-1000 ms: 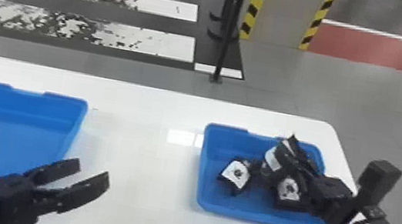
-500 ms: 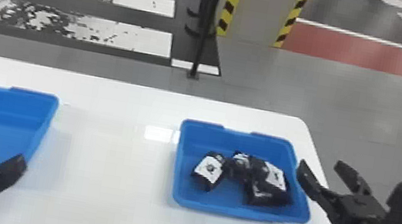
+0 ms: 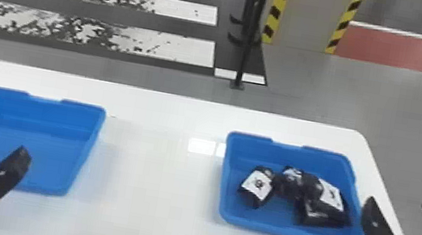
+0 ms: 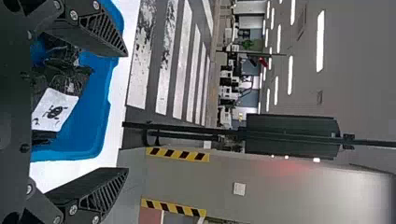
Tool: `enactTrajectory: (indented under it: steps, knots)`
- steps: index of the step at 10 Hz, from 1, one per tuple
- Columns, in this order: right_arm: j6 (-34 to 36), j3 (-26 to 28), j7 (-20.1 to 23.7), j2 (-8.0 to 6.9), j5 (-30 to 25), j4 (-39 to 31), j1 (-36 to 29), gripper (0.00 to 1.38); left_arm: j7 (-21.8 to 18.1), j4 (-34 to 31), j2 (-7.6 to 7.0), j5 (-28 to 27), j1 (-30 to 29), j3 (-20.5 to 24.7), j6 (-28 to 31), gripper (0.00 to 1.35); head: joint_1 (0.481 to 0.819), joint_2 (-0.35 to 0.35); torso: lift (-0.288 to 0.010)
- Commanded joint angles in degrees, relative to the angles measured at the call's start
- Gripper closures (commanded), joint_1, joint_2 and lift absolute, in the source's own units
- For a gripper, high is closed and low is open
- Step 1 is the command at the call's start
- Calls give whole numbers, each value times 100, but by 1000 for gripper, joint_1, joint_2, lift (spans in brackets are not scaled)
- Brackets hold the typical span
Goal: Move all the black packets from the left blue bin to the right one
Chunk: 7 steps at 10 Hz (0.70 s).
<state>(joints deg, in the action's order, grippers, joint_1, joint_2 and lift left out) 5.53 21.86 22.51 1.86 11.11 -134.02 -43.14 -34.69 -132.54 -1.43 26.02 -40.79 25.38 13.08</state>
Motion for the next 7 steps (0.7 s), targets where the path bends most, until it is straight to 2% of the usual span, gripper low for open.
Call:
enactTrajectory:
  steps: [1, 2, 3, 4, 6, 7]
  knots:
    - [-117, -152, -19, -191, 283, -246, -495, 162, 120, 0, 158, -9, -182, -150, -633, 193, 695, -43, -144]
    - [-117, -426, -107, -191, 534, -246, -664, 163, 384, 0, 158, -31, -280, -310, -661, 193, 695, -26, -144]
    - [-117, -574, -124, -191, 534, -204, -650, 163, 551, 0, 158, -89, -294, -447, -577, 193, 695, -1, -144]
    - [-117, -780, -151, -115, 591, -77, -552, 163, 691, 0, 158, -157, -266, -618, -521, 193, 695, 11, -144]
    - [-174, -1271, -353, 16, 603, -35, -467, 163, 735, 0, 158, -260, -196, -813, -155, 193, 695, 32, -144]
    - [-174, -1351, -371, 43, 649, -21, -467, 162, 762, 0, 158, -283, -182, -881, -57, 193, 695, 42, -144]
